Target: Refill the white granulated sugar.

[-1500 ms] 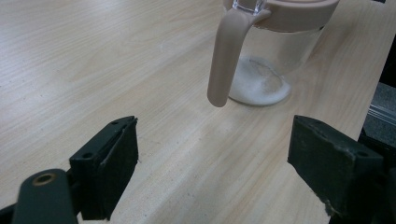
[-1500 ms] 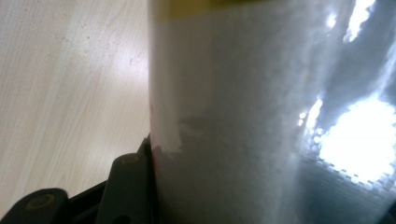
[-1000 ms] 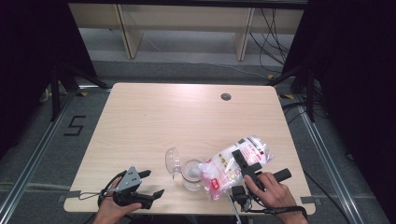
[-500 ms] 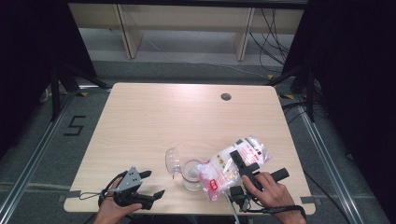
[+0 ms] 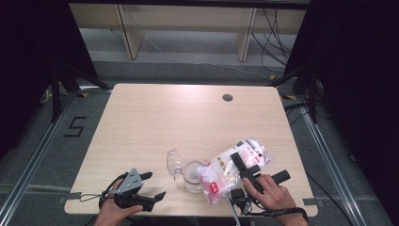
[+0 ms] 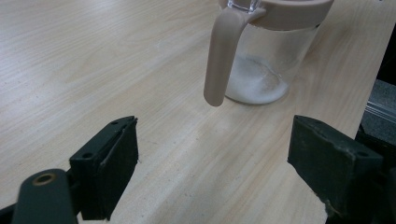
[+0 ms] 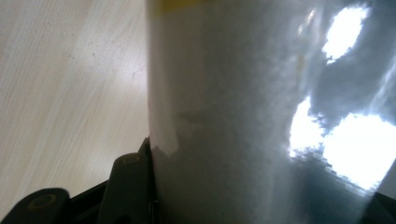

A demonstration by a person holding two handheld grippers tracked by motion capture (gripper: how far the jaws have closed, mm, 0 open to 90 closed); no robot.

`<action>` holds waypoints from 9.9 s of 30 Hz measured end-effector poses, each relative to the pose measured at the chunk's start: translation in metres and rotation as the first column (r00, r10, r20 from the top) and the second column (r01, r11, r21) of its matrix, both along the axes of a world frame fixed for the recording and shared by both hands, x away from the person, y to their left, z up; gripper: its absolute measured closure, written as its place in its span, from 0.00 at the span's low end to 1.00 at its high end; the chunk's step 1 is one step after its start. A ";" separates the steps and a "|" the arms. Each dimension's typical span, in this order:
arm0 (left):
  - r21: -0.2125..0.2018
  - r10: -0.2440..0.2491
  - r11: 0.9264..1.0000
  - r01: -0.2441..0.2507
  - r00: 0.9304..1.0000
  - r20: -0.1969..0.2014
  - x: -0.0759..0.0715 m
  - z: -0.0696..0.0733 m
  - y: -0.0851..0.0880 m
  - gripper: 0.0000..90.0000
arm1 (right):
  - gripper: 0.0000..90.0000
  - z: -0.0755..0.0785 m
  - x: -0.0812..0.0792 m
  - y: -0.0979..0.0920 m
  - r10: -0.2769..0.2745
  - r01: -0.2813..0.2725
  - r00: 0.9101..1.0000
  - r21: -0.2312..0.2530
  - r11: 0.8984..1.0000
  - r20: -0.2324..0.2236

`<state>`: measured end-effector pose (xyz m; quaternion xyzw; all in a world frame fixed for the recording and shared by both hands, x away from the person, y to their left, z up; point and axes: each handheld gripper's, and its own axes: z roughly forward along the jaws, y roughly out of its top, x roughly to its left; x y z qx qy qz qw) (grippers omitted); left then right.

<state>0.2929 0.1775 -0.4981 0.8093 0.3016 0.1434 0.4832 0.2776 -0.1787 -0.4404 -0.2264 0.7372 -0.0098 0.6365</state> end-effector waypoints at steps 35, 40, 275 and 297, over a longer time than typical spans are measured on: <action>-0.007 0.000 1.000 0.000 1.000 -0.002 -0.001 0.001 0.000 0.17 | 0.60 0.000 -0.002 -0.002 0.012 -0.012 1.000 0.005 1.000 -0.003; 0.003 -0.014 1.000 0.014 1.000 0.016 0.000 0.001 0.001 0.17 | 0.60 0.002 -0.001 -0.005 -0.001 0.001 1.000 -0.003 1.000 0.007; 0.004 -0.022 1.000 0.021 1.000 0.014 0.000 0.001 0.000 0.17 | 0.72 0.019 -0.010 -0.007 0.064 -0.063 0.998 0.058 0.996 -0.010; -0.002 -0.005 1.000 0.005 1.000 0.000 -0.001 0.001 0.000 0.17 | 0.72 0.023 -0.010 -0.014 0.072 -0.072 0.997 0.072 0.995 0.000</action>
